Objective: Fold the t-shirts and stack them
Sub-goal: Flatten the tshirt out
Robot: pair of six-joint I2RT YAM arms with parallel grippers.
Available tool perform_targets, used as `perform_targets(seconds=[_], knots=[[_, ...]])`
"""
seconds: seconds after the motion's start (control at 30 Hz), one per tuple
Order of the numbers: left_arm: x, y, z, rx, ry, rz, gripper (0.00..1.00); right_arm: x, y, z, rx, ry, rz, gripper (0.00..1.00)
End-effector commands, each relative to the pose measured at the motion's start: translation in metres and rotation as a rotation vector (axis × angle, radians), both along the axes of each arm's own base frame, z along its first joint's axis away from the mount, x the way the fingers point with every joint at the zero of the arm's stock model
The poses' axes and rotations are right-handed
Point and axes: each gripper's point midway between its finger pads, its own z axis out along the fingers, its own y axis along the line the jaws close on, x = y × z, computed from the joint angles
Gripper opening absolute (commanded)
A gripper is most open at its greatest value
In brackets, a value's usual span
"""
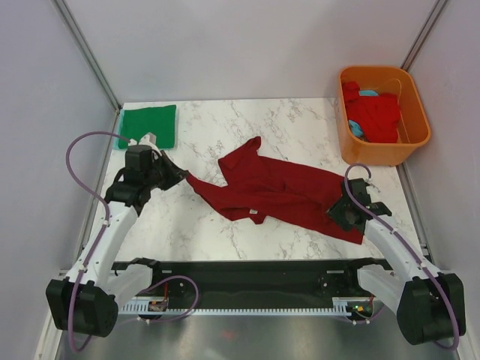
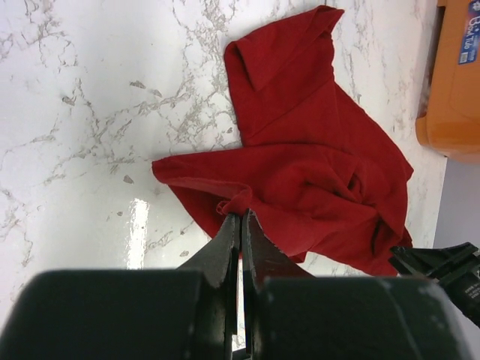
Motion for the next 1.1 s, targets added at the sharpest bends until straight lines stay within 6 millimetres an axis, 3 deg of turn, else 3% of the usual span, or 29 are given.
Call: perform_targets(seconds=[0.0, 0.07, 0.17, 0.23, 0.27, 0.3, 0.33, 0.43, 0.6, 0.63, 0.77, 0.83, 0.9, 0.93, 1.0, 1.03, 1.07], knots=[[0.000, 0.002, 0.027, 0.025, -0.078, -0.023, 0.02, 0.025, -0.008, 0.005, -0.031, -0.119, -0.039, 0.49], [0.000, 0.002, 0.029, 0.028, -0.085, -0.029, 0.02, 0.037, -0.006, 0.005, -0.034, -0.152, -0.019, 0.47], [-0.001, 0.010, 0.032, 0.072, -0.088, -0.006, 0.02, 0.055, -0.006, 0.013, -0.063, -0.195, 0.011, 0.35], [-0.002, 0.024, 0.036, 0.134, -0.096, 0.046, 0.02, 0.063, -0.011, 0.018, -0.102, -0.202, 0.018, 0.16], [-0.003, 0.031, 0.037, 0.168, -0.100, 0.063, 0.02, 0.074, -0.012, 0.027, -0.118, -0.235, 0.021, 0.01], [-0.004, 0.037, 0.039, 0.192, -0.107, 0.084, 0.02, 0.079, -0.013, 0.033, -0.127, -0.250, 0.024, 0.00], [-0.005, 0.048, 0.038, 0.235, -0.099, 0.127, 0.02, 0.084, -0.013, 0.034, -0.140, -0.250, 0.038, 0.00], [-0.011, 0.067, 0.037, 0.312, -0.086, 0.180, 0.02, 0.107, -0.014, 0.061, -0.167, -0.290, 0.044, 0.00], [-0.020, 0.088, 0.038, 0.384, -0.070, 0.240, 0.02, 0.132, -0.023, 0.089, -0.227, -0.332, 0.015, 0.00], [-0.022, 0.094, 0.039, 0.398, -0.074, 0.257, 0.02, 0.140, -0.023, 0.103, -0.232, -0.360, 0.011, 0.00], [-0.026, 0.100, 0.034, 0.405, -0.054, 0.269, 0.02, 0.169, -0.021, 0.122, -0.268, -0.390, 0.051, 0.00], [-0.025, 0.093, 0.031, 0.368, -0.046, 0.244, 0.02, 0.183, -0.004, 0.126, -0.223, -0.384, 0.129, 0.00], [-0.026, 0.079, 0.029, 0.311, -0.041, 0.185, 0.02, 0.181, 0.011, 0.120, -0.203, -0.338, 0.217, 0.00], [-0.025, 0.074, 0.029, 0.284, -0.039, 0.175, 0.02, 0.171, 0.024, 0.116, -0.202, -0.292, 0.275, 0.01], [-0.026, 0.063, 0.026, 0.239, -0.036, 0.134, 0.02, 0.155, 0.033, 0.110, -0.215, -0.242, 0.314, 0.21], [-0.026, 0.063, 0.025, 0.233, -0.036, 0.138, 0.02, 0.137, 0.046, 0.096, -0.205, -0.199, 0.365, 0.32], [-0.026, 0.058, 0.023, 0.219, -0.035, 0.118, 0.02, 0.129, 0.052, 0.092, -0.196, -0.193, 0.387, 0.35]])
